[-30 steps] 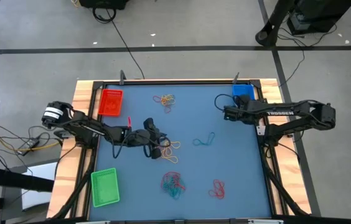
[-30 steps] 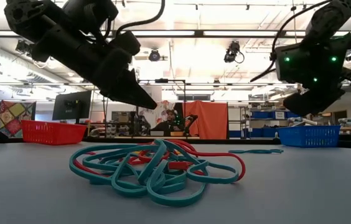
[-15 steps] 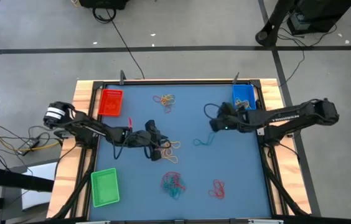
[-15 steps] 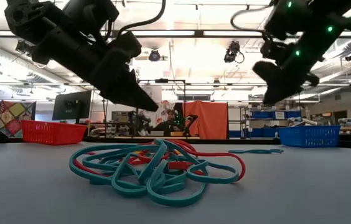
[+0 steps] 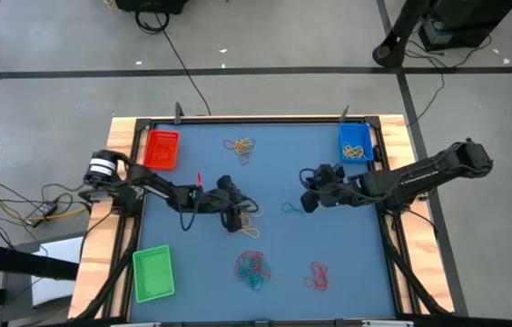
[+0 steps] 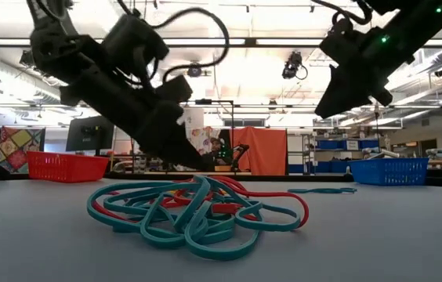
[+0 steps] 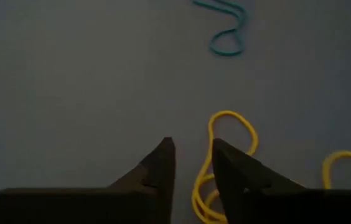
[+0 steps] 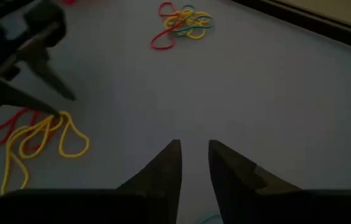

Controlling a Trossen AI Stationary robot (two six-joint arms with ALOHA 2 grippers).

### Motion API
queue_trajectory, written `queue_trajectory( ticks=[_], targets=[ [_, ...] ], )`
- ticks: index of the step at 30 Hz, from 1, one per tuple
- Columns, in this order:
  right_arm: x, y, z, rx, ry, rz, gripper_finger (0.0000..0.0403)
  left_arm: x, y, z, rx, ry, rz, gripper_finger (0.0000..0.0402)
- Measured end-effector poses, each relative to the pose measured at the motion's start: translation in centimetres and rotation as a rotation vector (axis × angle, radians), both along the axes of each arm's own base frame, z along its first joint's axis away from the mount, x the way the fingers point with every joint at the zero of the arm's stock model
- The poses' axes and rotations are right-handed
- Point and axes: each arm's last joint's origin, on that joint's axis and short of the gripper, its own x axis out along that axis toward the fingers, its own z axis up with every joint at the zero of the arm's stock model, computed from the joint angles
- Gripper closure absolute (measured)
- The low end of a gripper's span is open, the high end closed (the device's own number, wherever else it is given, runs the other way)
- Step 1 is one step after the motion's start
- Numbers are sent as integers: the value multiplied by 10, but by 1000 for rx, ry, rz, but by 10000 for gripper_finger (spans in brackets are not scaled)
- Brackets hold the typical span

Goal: Sort rubber bands into baskets
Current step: Put the yellow rubber band into the blue basket

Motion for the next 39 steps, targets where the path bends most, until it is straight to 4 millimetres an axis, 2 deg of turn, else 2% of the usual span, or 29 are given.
queue_trajectory(
  ticks=[5, 13, 17, 22, 26, 32, 39],
  targets=[
    [0, 9, 1, 0, -13, 36, 310, 7, 5, -10, -39, 63, -39, 246],
    [-1, 15, 2, -17, -28, 45, 310, 12, 3, -20, -30, 101, -130, 248],
    [-1, 15, 2, -18, -29, 46, 310, 12, 6, -21, -23, 104, -119, 289],
    [-1, 16, 2, -15, -35, 47, 310, 13, 7, -20, -26, 96, -118, 386],
    [2, 19, -2, -5, -38, 45, 314, 13, 7, -20, -41, 79, -107, 390],
    [22, 29, -28, -25, 13, 74, 322, 17, 7, -14, -41, -2, -108, 398],
    [51, 46, -51, -82, -5, 318, 323, 21, 3, -4, -2, -91, -146, 398]
  ],
)
